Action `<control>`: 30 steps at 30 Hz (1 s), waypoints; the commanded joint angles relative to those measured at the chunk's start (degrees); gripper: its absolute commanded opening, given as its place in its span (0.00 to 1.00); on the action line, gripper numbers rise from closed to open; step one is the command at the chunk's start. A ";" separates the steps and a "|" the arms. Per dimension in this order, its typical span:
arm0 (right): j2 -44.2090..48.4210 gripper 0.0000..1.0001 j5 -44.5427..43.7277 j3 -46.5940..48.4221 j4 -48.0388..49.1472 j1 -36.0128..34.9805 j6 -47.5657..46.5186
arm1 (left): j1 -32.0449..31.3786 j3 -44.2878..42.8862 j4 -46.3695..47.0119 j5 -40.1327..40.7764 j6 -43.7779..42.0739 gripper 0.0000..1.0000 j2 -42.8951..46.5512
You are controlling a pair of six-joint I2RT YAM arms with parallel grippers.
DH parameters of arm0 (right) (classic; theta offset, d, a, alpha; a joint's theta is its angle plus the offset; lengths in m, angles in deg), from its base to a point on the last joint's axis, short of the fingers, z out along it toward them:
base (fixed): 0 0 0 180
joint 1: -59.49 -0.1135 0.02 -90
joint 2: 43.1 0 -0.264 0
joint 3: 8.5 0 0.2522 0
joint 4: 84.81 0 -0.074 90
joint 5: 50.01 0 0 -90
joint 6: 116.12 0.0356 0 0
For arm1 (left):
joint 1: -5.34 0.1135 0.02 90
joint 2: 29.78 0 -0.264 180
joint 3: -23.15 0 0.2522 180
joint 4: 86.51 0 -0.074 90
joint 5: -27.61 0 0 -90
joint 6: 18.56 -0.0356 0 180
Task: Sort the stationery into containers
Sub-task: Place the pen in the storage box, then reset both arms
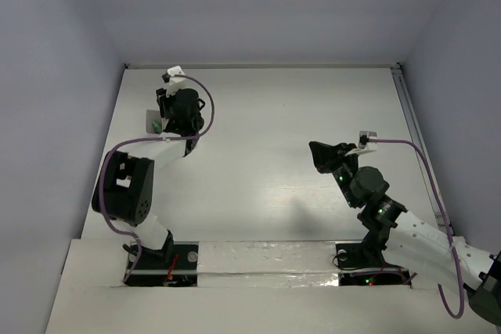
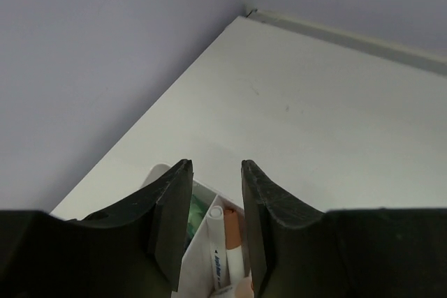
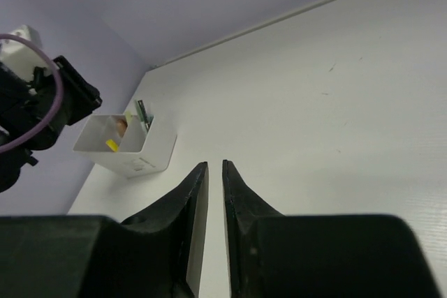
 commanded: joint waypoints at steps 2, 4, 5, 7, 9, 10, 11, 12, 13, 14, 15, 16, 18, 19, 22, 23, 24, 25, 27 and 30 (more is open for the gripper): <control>-0.69 0.15 0.04 0.71 1.84 -0.41 0.40 | -2.42 -4.52 -2.70 -4.95 6.97 0.32 11.73; -0.78 0.04 0.13 0.80 1.76 -0.41 0.40 | -4.18 -4.96 -3.68 -7.69 8.72 0.33 16.48; -0.78 0.00 0.22 0.88 1.58 -0.41 0.31 | -4.88 -5.48 -4.55 -9.53 9.44 0.33 18.06; -0.87 0.00 0.30 0.97 1.40 -0.41 0.40 | -6.73 -6.19 -8.24 -12.08 12.42 0.34 22.72; -0.87 0.00 0.48 1.06 1.40 -0.41 0.40 | -7.43 -7.24 -13.66 -16.65 15.32 0.34 27.19; -0.78 0.00 0.48 1.15 1.32 -0.41 0.31 | -7.44 -7.33 -15.01 -18.49 18.20 0.35 28.70; -0.78 0.00 0.57 1.24 1.14 -0.41 0.31 | -7.96 -7.07 -16.15 -22.86 19.45 0.35 30.45; -0.43 0.00 0.48 1.41 0.79 -0.41 0.31 | -7.97 -6.20 -17.90 -25.00 20.68 0.41 33.86; -0.17 0.00 0.31 1.41 0.70 -0.41 0.22 | -7.97 -5.67 -18.70 -27.19 23.30 0.42 35.55; 0.18 0.00 0.31 1.41 0.61 -0.41 0.14 | -7.97 -4.97 -19.49 -31.04 24.11 0.43 37.31; 1.05 0.00 0.22 1.41 0.09 -0.41 -0.04 | -7.97 -4.27 -22.02 -32.91 24.90 0.44 40.37; 1.59 0.00 0.13 1.59 -0.35 -0.41 -0.21 | -7.97 -4.00 -23.44 -34.58 25.87 0.44 41.62; 3.08 0.00 -0.31 1.68 -1.05 -0.41 -0.39 | -7.97 -3.04 -28.43 -39.24 26.58 0.46 45.56; 4.48 0.00 -0.57 1.33 -1.06 -0.41 -0.74 | -7.97 -2.59 -29.86 -40.73 26.76 0.47 46.89; 5.89 0.01 -1.71 1.15 -1.06 -0.41 -1.27 | -7.97 -0.05 -34.17 -46.01 26.85 0.51 53.83; 5.90 0.01 -1.72 1.15 -1.14 -0.41 -1.27 | -7.97 0.74 -34.88 -47.76 26.76 0.52 55.85; 5.72 0.02 -1.89 1.06 -1.06 -0.41 -1.36 | -7.97 2.32 -36.10 -48.13 26.50 0.56 59.78; 5.03 0.02 -2.15 1.15 -0.71 -0.41 -1.44 | -7.97 3.55 -37.50 -47.70 26.84 0.59 63.22; 3.71 0.02 -2.42 1.59 -1.05 -0.41 -1.71 | -7.97 4.61 -39.00 -46.64 27.37 0.61 66.21; 1.42 0.06 -2.86 3.42 -2.20 -0.41 -2.06 | -7.97 6.63 -40.94 -45.32 27.81 0.64 70.62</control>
